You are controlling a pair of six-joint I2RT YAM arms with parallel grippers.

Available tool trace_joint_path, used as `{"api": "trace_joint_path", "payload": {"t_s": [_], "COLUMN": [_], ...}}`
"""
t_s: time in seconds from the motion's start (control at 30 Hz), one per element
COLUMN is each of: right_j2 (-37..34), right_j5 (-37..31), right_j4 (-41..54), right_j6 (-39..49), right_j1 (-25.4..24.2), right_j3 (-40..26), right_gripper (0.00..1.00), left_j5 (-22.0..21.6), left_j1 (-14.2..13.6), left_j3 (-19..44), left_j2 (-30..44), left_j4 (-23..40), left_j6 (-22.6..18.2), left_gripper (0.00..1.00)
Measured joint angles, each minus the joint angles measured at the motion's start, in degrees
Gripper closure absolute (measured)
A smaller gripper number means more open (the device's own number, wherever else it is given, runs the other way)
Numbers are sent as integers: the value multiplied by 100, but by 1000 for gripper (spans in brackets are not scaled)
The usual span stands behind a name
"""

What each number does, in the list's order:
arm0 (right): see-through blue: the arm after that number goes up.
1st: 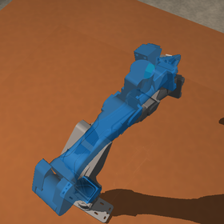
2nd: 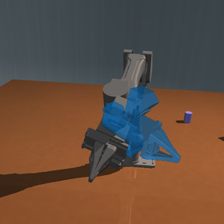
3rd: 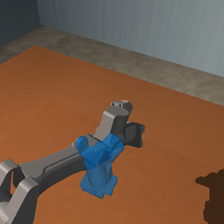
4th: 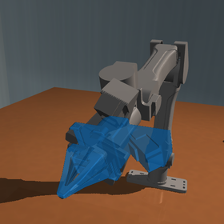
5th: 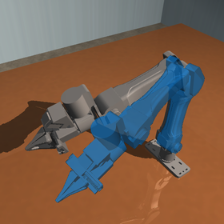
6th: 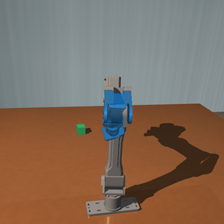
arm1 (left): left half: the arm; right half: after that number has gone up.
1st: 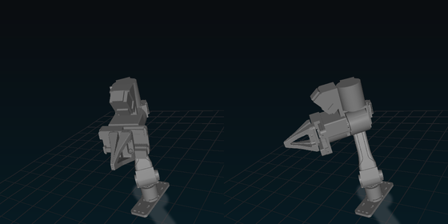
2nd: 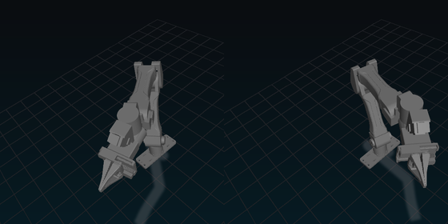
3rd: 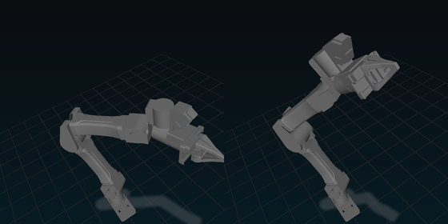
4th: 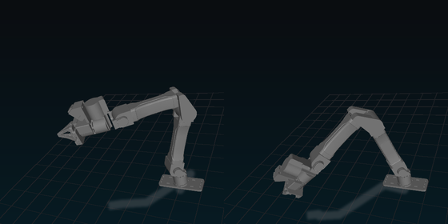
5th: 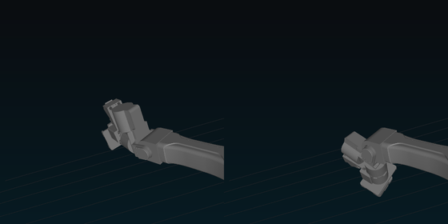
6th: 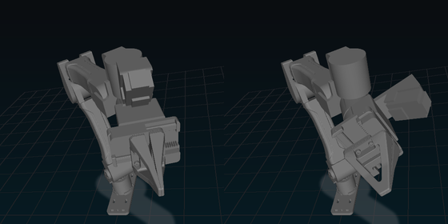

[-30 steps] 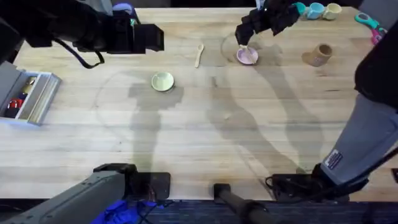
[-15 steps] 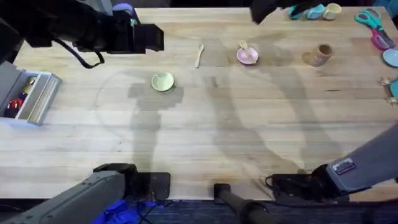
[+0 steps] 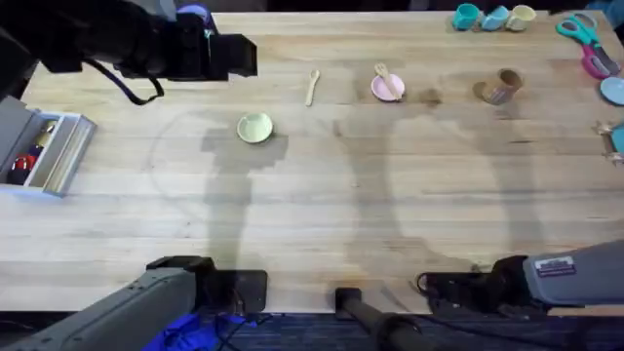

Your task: Pick up a utensil and set it on the pink plate, then put the other utensil in the container.

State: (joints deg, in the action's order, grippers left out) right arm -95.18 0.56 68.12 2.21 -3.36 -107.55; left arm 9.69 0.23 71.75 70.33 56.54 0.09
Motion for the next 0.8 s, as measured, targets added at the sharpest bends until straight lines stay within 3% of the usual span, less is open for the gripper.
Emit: {"api": "trace_joint_path", "payload": {"t_s": [0.33, 0.57, 0.8], "right_j2": [508, 981, 1717], "right_j5": [41, 32, -119], "right_j4": [374, 390, 243], "right_j6": [22, 43, 63], "right_j1": [-804, -1154, -1456], "right_j3": [0, 48, 1027], "right_gripper": [4, 4, 4], "left_j5": [0, 0, 127], "left_j1": [2, 0, -172], "left_j3": [0, 0, 22], "left_j2": [0, 11, 478], "left_j4": [-204, -214, -410], "left_j6": [-25, -293, -840], "left_gripper": [7, 7, 7]}}
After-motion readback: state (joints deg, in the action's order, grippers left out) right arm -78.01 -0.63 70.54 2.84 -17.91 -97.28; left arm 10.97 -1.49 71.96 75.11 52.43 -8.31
